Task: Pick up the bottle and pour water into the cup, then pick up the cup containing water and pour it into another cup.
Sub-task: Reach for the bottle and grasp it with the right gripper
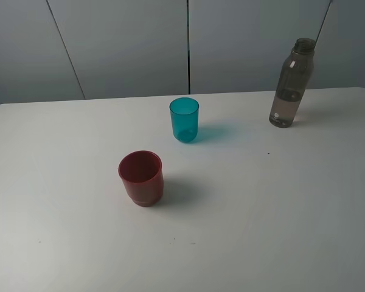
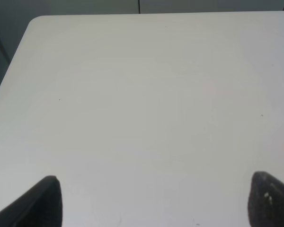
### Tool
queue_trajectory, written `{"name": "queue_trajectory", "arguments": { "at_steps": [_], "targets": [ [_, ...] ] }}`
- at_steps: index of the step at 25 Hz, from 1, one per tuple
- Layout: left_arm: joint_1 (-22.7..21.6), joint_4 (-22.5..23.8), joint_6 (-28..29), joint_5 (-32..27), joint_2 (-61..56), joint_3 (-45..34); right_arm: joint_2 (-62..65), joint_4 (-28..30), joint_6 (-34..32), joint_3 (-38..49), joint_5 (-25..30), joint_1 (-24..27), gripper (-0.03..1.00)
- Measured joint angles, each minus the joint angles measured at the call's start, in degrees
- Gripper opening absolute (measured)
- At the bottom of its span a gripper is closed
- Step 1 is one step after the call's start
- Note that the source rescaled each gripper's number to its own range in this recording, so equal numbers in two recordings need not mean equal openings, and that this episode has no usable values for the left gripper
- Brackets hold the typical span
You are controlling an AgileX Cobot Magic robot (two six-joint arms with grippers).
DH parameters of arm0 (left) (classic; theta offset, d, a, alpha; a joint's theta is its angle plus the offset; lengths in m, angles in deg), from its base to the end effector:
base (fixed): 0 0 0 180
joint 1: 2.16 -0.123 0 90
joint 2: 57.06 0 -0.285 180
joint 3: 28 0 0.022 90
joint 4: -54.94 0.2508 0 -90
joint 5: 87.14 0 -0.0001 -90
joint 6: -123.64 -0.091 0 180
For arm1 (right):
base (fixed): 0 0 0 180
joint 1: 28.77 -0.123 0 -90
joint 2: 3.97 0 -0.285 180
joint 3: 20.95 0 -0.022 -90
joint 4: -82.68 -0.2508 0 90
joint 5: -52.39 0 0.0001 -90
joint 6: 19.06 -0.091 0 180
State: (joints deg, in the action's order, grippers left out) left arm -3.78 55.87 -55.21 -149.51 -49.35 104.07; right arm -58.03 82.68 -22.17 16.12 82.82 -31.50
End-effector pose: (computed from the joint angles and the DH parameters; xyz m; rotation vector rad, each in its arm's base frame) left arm -0.0075 0.0011 0.2781 -0.0509 2.0590 0.0245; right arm 0.1612 0.0077 0.3231 0.0070 2.1222 0.0605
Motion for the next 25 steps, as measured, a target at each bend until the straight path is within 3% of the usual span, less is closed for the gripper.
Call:
{"name": "queue_trajectory", "arguments": {
  "at_steps": [7,15,21,25],
  "targets": [
    [0.0,0.0,0.0,0.0,0.0,0.0,-18.46,-2.68,0.73,1.88,-6.64,-2.07,1.0],
    [0.0,0.0,0.0,0.0,0.0,0.0,-34.65,-3.14,0.73,10.72,-34.76,-5.4,1.0],
    [0.0,0.0,0.0,0.0,0.0,0.0,-47.23,-3.57,0.73,11.34,-45.99,-5.66,1.0],
    [0.0,0.0,0.0,0.0,0.0,0.0,-54.2,-3.57,0.73,11.34,-57.65,-5.77,1.0]
  ]
}}
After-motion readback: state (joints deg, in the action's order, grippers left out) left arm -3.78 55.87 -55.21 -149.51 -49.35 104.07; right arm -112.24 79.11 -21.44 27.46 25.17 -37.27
